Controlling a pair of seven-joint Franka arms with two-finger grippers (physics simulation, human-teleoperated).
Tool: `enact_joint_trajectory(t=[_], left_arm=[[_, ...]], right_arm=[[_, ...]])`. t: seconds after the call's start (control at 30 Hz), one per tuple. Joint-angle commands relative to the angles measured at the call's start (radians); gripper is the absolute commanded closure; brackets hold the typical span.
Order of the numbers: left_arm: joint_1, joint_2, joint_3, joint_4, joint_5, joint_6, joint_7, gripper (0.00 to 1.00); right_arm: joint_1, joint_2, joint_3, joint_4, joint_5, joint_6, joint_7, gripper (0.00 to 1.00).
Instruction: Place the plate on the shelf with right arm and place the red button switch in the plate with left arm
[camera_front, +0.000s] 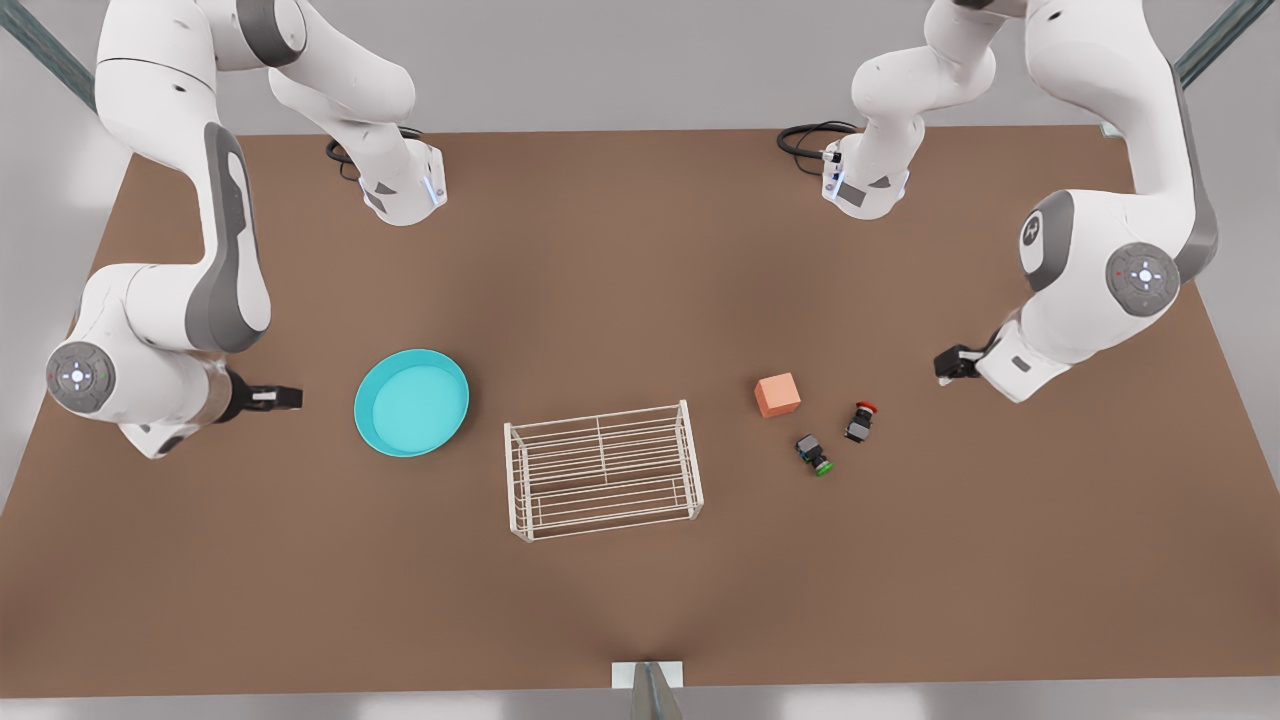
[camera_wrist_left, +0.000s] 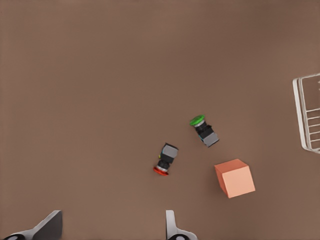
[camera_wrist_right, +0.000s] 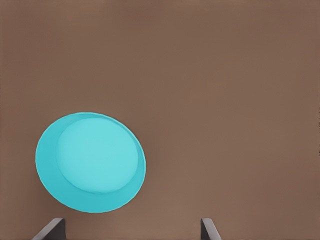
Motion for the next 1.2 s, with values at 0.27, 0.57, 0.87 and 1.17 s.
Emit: enact_joint_trajectory(t=[0.27,0.57,0.87,1.17], left_arm=[[-0.041,0.05,-0.012,0.009,-0.002,0.097,-0.046,0.0],[-0.188,0.149,-0.012,-0.01,0.017,0.067,-0.041,0.0],[-0.176,0.277,-0.008,-0.054,0.074,0.248,0.009,0.0],[-0.092,0.17,-0.006,-0.33,0.072,0.538,0.035,0.0]], right_arm=[[-0.054,0.255,0.001,-0.053,0.13,0.24,-0.225,0.0],[-0.059,-0.058,0.002,-0.584,0.134,0.572,-0.288,0.0],[-0.053,0.134,0.007,-0.598,0.134,0.618,-0.274,0.0],[-0.062,0.134,0.004,-0.583,0.141,0.59,-0.28,0.71]])
